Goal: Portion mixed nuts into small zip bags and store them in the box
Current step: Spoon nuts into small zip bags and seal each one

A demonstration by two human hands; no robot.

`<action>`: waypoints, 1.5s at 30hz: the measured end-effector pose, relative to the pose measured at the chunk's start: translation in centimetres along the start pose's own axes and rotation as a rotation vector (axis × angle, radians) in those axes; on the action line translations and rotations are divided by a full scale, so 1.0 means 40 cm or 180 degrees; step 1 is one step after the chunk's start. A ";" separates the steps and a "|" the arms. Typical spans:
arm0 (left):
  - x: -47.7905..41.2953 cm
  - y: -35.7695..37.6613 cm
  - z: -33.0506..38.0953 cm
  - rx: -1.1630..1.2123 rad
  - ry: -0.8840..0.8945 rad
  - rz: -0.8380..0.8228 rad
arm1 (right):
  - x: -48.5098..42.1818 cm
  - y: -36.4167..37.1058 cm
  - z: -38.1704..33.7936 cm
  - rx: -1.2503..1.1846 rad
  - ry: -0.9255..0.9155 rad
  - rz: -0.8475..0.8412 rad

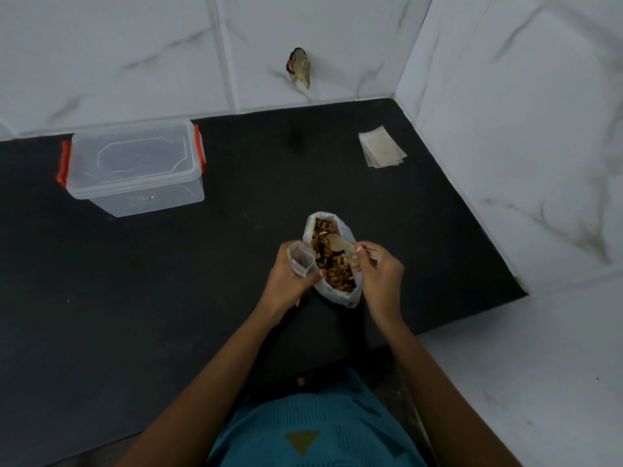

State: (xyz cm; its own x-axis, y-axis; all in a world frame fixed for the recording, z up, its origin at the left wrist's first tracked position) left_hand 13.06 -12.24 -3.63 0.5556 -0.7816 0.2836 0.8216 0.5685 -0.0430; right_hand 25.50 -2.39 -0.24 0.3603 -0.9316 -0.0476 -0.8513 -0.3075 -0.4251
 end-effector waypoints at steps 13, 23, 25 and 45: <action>-0.004 -0.003 -0.006 0.0087 0.0041 -0.0014 | -0.018 0.015 0.024 -0.0681 0.0659 0.0124; -0.004 -0.002 -0.007 0.0026 0.0067 -0.0027 | -0.024 0.000 0.039 -0.1476 0.1385 0.0326; -0.005 0.000 -0.006 -0.0016 0.0069 -0.0018 | -0.024 0.003 0.035 -0.1341 0.1291 0.0254; -0.008 0.005 -0.005 -0.0023 0.0003 -0.0111 | -0.024 0.012 0.036 -0.1602 0.1685 0.0147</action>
State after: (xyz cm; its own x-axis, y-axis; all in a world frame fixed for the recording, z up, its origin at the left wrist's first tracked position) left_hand 13.07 -11.95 -3.92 0.5267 -0.8012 0.2841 0.8414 0.5389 -0.0401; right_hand 25.30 -1.35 -1.70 0.1957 -0.8754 0.4421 -0.9792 -0.1989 0.0397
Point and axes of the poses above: each hand's wrist, its own x-axis away from the middle knuckle, its own y-axis out of the palm, z = x × y, the point moved 3 cm from there along -x, towards the middle knuckle, and after that the axes turned 2 degrees about -y, right-handed, at the moved point
